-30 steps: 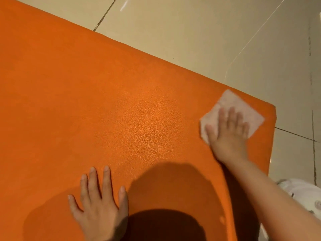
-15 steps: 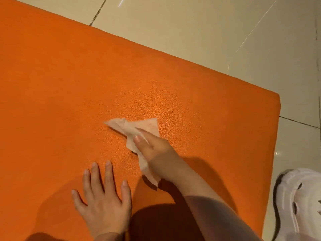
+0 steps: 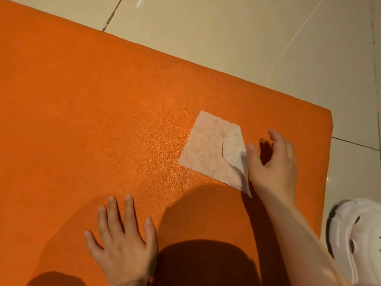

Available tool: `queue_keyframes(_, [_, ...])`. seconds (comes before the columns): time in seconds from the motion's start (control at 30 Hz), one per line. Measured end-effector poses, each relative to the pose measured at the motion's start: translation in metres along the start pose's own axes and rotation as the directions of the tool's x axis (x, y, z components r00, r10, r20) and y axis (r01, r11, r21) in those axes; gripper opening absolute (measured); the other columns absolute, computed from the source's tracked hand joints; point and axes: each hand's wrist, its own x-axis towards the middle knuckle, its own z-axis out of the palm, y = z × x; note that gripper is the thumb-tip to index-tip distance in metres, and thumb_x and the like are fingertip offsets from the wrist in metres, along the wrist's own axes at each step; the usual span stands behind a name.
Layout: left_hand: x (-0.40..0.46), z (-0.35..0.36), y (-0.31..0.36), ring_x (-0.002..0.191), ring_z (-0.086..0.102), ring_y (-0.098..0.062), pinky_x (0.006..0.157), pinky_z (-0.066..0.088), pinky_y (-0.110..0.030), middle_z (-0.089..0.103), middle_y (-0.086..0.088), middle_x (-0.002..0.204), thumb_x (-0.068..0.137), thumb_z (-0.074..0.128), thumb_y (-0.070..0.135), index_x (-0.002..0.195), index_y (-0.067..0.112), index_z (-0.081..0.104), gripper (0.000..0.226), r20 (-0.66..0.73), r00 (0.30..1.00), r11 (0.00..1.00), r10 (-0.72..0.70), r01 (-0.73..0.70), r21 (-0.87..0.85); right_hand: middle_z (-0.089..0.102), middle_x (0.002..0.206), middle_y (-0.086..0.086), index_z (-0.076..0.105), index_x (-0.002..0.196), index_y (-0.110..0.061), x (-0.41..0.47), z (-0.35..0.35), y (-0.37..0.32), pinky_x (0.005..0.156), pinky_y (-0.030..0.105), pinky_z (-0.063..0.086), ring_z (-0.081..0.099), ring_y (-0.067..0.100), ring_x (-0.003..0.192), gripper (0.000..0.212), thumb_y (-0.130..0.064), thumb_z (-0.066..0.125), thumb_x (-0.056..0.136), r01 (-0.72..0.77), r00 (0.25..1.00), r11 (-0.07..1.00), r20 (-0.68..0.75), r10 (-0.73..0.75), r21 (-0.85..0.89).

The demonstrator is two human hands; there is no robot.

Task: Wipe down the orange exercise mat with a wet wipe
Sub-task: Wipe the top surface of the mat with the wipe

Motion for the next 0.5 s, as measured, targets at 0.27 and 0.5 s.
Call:
queue_keyframes(0.27, [0.000, 0.002, 0.002, 0.140, 0.036, -0.036, 0.108, 0.019, -0.067, 0.040, -0.016, 0.153, 0.089, 0.035, 0.045, 0.144, 0.018, 0.045, 0.062, -0.034, 0.999, 1.000, 0.026, -0.026, 0.011, 0.041, 0.098, -0.010, 0.051, 0.094, -0.025, -0.002, 0.016, -0.002, 0.072, 0.030, 0.032, 0.038, 0.010, 0.096, 0.025, -0.041, 0.067, 0.085, 0.192, 0.956, 0.944, 0.266, -0.119, -0.267])
queue_keyframes(0.5, [-0.001, 0.004, 0.000, 0.142, 0.033, -0.036, 0.109, 0.019, -0.067, 0.038, -0.016, 0.154, 0.090, 0.036, 0.045, 0.146, 0.018, 0.042, 0.062, -0.008, 0.999, 0.999, 0.036, -0.036, 0.023, 0.057, 0.078, -0.005, 0.056, 0.083, -0.023, 0.002, -0.010, 0.024, 0.056, 0.032, 0.036, 0.055, 0.017, 0.071, 0.016, -0.035, 0.063, 0.091, 0.011, 1.000, 1.000, 0.005, -0.011, -0.019])
